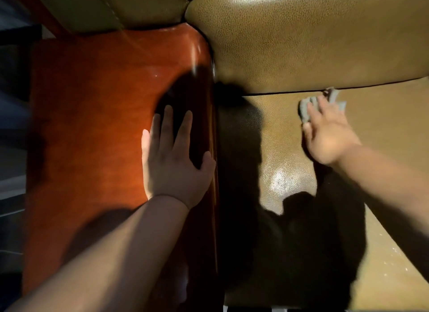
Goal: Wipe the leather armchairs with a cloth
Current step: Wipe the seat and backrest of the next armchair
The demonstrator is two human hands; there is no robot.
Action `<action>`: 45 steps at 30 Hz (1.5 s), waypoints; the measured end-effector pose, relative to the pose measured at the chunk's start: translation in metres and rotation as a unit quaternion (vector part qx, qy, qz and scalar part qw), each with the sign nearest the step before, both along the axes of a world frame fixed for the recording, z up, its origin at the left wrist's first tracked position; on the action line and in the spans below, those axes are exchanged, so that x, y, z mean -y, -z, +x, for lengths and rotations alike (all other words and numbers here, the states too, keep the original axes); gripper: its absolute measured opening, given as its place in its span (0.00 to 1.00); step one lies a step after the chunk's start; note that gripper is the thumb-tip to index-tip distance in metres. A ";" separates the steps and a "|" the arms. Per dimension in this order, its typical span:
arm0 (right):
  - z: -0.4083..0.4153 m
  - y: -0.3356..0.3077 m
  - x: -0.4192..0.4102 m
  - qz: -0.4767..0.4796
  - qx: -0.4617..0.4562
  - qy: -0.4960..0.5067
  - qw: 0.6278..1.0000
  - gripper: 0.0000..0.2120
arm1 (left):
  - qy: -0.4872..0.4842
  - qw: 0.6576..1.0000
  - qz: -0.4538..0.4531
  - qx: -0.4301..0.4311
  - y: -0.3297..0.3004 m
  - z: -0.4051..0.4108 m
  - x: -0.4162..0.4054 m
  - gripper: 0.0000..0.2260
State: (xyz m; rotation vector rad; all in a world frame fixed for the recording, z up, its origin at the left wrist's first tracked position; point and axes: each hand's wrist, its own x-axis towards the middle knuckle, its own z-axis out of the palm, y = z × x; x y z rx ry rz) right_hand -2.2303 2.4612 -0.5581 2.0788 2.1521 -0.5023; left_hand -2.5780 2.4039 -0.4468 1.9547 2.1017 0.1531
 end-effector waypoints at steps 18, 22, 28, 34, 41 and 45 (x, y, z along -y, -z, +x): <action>-0.004 -0.018 0.118 -0.033 -0.067 -0.147 0.986 0.33 | 0.024 0.996 0.012 -0.084 -0.015 0.008 0.000 0.32; 0.073 -0.033 0.114 -0.015 -0.003 -0.365 0.931 0.27 | 0.022 0.994 -0.008 -0.108 -0.022 0.016 0.002 0.31; 0.103 -0.025 0.031 -0.053 0.039 0.082 0.994 0.38 | 0.139 0.971 0.046 -0.187 -0.033 0.071 0.005 0.25; 0.070 -0.021 0.097 0.047 -0.075 -0.254 0.963 0.28 | 0.110 0.991 -0.070 0.009 0.044 0.166 -0.007 0.23; 0.162 -0.010 0.027 0.016 0.055 0.139 0.989 0.26 | 0.086 0.990 -0.113 0.002 0.099 0.207 -0.017 0.28; 0.089 0.000 0.083 0.077 -0.074 -0.110 0.988 0.24 | 0.034 0.993 -0.116 0.003 0.106 0.229 -0.005 0.29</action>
